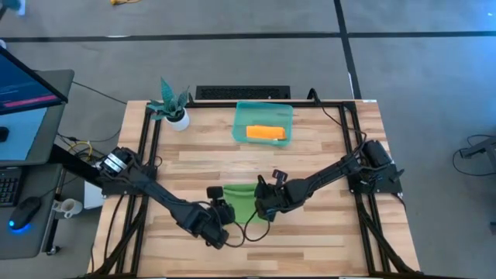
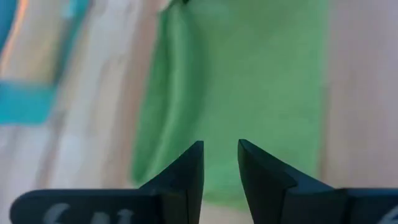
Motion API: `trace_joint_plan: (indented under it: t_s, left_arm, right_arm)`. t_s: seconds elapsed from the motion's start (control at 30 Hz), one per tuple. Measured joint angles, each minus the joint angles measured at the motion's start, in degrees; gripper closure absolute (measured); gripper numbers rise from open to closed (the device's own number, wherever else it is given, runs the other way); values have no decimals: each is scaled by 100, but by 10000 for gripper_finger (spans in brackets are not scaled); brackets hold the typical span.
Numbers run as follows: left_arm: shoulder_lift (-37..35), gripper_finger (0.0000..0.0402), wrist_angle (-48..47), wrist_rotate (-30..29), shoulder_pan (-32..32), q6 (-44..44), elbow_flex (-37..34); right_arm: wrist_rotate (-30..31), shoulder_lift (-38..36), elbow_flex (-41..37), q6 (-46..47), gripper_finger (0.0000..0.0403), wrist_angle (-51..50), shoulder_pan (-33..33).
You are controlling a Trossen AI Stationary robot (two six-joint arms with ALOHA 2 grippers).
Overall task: Roll microfiber towels into tight, uniform cylinder then place into a basket
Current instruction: Fold the green towel
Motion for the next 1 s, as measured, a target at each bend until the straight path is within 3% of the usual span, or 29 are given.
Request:
trace_joint_plan:
  t_s: [0.13,0.37,0.7,0.83,1.0]
  left_arm:
    - [8,315,962,153,18,155,-433]
    - [8,316,1258,516,181,-204,-952]
    - [11,316,1450,749,198,-443,-1245]
    - [11,316,1487,760,198,-436,-1232]
    - [11,316,1346,765,165,-315,-1016]
  right_arm:
    - [-98,0,0,0,385,-2,-58]
    - [-87,0,0,-89,344,-4,-101]
    - [-99,2,17,-96,242,-81,-159]
    - [-211,2,282,-102,212,-749,-247]
    - [-15,-43,472,-404,203,-1720,-74]
